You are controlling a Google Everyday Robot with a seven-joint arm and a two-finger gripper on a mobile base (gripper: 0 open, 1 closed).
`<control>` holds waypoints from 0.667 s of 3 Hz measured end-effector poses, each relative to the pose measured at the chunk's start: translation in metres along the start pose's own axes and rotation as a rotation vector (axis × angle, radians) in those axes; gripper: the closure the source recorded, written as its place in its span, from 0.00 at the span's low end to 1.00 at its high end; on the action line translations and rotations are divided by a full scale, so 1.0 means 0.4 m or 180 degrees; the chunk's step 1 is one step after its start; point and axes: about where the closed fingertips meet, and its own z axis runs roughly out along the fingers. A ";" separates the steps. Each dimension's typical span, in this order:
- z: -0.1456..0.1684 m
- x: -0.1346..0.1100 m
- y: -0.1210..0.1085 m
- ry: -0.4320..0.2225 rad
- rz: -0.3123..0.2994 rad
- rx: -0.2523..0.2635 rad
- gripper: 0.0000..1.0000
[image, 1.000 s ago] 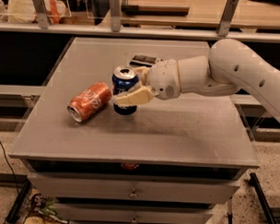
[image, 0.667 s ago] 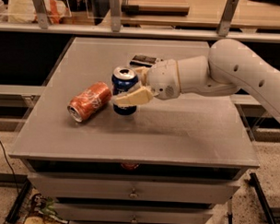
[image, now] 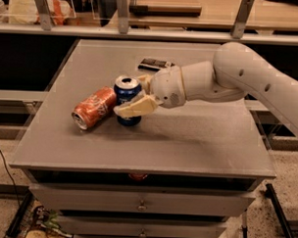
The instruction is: Move pepsi can near coke can
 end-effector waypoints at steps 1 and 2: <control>0.012 0.008 0.003 0.0006 0.0005 -0.0039 0.36; 0.019 0.014 0.006 -0.0007 0.0008 -0.0072 0.13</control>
Offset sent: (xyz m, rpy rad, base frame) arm -0.0012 0.0030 -0.0122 0.0063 0.0136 0.0221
